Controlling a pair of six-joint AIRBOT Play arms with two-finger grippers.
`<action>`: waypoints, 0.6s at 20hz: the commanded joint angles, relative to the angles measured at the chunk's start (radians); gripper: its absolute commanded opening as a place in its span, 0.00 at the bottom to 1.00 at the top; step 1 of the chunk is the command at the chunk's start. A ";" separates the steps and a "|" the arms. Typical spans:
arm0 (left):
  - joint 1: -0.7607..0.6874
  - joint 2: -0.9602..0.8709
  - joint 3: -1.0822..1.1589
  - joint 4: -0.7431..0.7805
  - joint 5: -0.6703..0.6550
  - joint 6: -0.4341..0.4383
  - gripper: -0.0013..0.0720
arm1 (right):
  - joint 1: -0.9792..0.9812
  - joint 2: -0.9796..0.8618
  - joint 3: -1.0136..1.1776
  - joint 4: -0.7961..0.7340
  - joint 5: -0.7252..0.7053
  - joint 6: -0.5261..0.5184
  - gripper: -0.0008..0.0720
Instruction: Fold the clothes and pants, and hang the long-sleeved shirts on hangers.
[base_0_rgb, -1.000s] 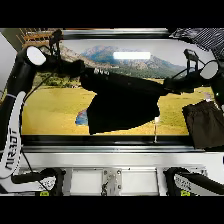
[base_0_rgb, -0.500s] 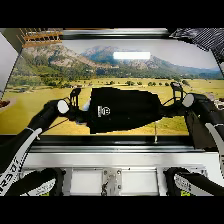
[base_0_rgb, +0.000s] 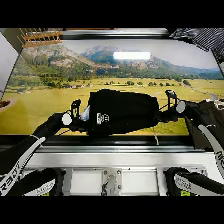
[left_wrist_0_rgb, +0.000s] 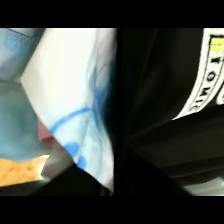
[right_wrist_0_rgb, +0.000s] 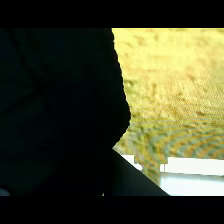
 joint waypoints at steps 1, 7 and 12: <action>0.016 0.041 0.057 0.003 -0.075 0.021 0.67 | -0.003 0.037 0.029 0.054 0.027 -0.048 0.42; 0.092 0.272 0.160 0.003 -0.204 0.020 0.84 | -0.146 0.162 0.172 0.102 0.272 -0.251 0.85; 0.098 0.356 0.159 0.001 -0.170 0.008 0.67 | -0.348 0.027 0.175 0.424 0.299 -0.468 0.85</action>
